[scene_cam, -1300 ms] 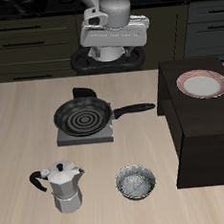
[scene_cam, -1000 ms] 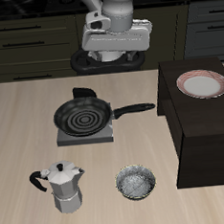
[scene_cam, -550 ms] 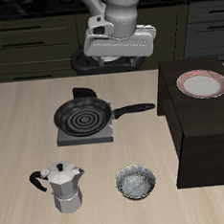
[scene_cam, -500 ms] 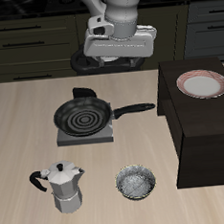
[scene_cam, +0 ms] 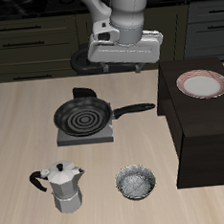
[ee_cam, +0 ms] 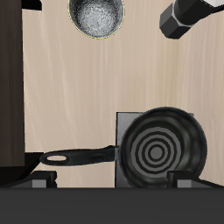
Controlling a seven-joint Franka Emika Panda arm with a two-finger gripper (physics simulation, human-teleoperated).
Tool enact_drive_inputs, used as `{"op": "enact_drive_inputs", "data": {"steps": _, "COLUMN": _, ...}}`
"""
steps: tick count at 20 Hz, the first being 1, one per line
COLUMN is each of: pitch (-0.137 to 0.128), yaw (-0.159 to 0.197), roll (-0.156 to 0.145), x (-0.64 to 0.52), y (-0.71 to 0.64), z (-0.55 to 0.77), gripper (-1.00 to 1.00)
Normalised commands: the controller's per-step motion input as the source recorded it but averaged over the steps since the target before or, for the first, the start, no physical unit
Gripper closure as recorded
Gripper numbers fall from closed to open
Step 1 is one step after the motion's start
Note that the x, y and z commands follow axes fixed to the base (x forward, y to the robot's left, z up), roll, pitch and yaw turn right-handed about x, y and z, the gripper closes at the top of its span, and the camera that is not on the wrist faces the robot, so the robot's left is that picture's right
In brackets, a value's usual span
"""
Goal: Place the bowl on the plate
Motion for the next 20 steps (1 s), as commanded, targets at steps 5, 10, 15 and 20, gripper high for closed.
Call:
{"op": "enact_drive_inputs", "data": {"steps": 5, "pitch": 0.022, "yaw": 0.021, "roll": 0.007, "x": 0.21, "y": 0.13, "z": -0.02, "gripper": -1.00}}
{"op": "enact_drive_inputs", "data": {"steps": 10, "pitch": -0.013, "yaw": -0.001, "roll": -0.002, "x": 0.05, "y": 0.01, "z": 0.03, "gripper": -1.00}}
{"op": "enact_drive_inputs", "data": {"steps": 15, "pitch": 0.003, "yaw": 0.006, "roll": -0.013, "x": 0.36, "y": -0.01, "z": 0.12, "gripper": -1.00}}
{"op": "enact_drive_inputs", "data": {"steps": 20, "pitch": 0.010, "yaw": -0.009, "roll": -0.018, "x": 0.36, "y": -0.09, "z": 0.10, "gripper": -1.00}}
